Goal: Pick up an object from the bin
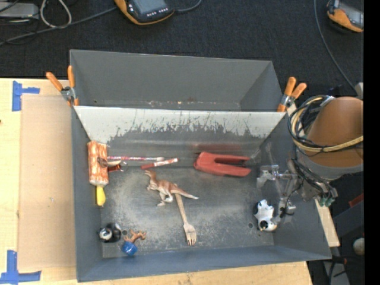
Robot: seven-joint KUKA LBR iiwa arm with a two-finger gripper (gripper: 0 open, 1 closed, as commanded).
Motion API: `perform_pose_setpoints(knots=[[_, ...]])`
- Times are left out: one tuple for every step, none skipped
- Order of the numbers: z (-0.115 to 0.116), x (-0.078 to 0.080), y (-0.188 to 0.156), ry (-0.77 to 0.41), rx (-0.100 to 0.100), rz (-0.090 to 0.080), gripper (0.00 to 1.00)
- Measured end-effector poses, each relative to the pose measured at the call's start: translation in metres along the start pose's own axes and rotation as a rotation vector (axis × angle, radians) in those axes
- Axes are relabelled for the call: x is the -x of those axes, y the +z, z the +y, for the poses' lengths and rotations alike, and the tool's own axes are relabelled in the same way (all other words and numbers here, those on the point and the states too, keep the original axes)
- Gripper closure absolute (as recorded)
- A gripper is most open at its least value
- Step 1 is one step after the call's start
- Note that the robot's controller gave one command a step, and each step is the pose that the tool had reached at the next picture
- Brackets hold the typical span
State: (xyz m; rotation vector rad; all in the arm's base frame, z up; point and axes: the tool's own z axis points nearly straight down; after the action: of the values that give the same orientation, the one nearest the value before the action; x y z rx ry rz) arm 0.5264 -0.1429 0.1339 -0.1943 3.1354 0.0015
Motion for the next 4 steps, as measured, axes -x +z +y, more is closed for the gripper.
perform_pose_setpoints(knots=[[0.046, -0.001, 0.049, 0.033, -0.002, -0.005, 0.0], [0.02, -0.005, 0.065, -0.351, -0.002, -0.001, 1.0], [0.02, -0.005, 0.065, -0.353, -0.002, -0.001, 1.0], [0.01, -0.01, -0.011, -0.367, 0.003, 0.003, 1.0]])
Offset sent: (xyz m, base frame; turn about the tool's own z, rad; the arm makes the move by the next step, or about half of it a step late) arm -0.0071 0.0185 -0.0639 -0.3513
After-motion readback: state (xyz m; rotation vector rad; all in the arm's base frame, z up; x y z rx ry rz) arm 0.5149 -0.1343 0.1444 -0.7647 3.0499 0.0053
